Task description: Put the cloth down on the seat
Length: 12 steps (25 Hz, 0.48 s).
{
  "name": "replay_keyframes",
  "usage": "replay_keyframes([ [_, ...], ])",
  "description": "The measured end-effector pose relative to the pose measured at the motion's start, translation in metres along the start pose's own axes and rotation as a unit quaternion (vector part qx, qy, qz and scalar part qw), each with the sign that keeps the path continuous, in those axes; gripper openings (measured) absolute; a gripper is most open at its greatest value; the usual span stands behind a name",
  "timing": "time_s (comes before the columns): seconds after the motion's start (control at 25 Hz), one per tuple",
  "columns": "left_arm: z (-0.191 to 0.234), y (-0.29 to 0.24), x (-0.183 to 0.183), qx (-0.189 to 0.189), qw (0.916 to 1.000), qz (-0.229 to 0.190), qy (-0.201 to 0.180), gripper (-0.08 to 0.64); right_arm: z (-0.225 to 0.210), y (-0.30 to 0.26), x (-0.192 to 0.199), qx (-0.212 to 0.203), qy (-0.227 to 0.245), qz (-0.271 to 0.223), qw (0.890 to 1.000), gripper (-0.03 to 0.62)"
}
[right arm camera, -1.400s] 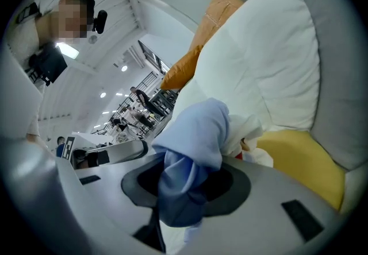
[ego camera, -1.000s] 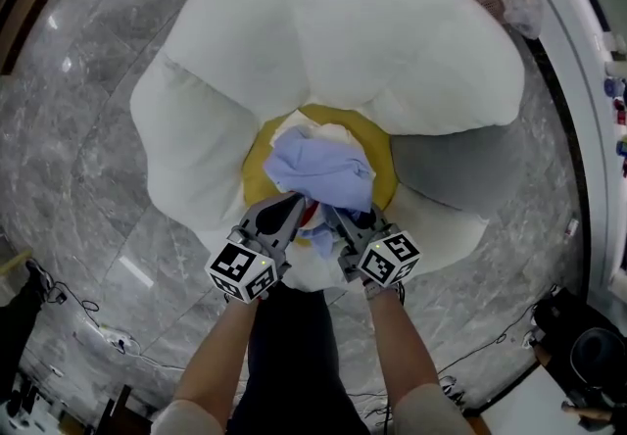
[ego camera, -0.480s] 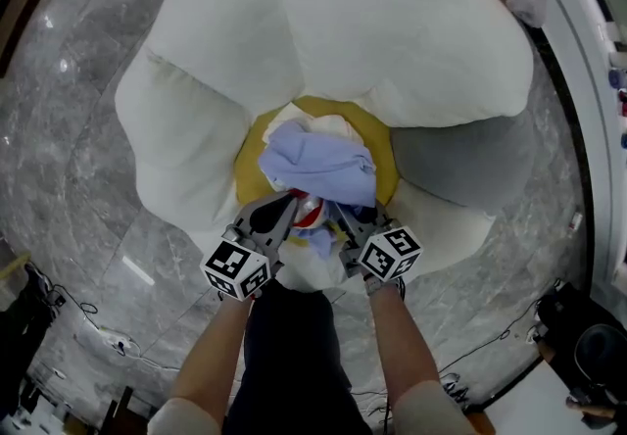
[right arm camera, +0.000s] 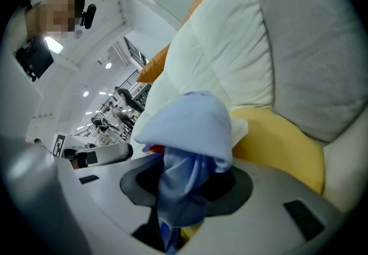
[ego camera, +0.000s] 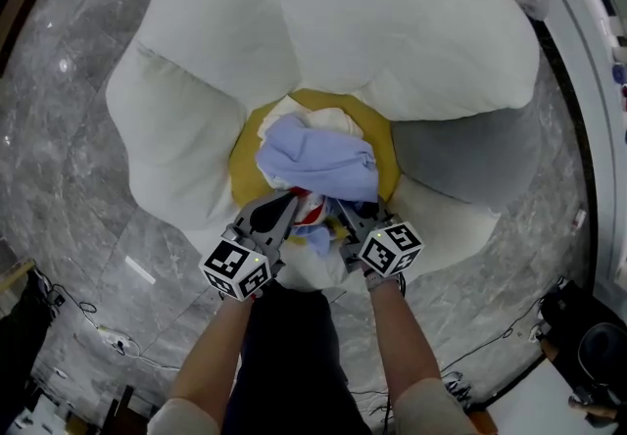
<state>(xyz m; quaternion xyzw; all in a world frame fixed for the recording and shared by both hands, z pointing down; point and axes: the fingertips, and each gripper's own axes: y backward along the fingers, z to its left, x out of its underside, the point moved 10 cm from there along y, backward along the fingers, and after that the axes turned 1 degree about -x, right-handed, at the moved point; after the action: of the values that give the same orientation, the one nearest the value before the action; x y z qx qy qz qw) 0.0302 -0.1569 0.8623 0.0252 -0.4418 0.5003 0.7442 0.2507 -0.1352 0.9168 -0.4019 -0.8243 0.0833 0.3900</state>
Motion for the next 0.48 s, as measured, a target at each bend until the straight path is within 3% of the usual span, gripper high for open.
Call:
replay_keyframes([
  [0.48, -0.015, -0.007, 0.009, -0.003, 0.9999, 0.016, 0.000, 0.014, -0.019, 0.021, 0.000, 0.010, -0.026, -0.009, 1.000, 0.213],
])
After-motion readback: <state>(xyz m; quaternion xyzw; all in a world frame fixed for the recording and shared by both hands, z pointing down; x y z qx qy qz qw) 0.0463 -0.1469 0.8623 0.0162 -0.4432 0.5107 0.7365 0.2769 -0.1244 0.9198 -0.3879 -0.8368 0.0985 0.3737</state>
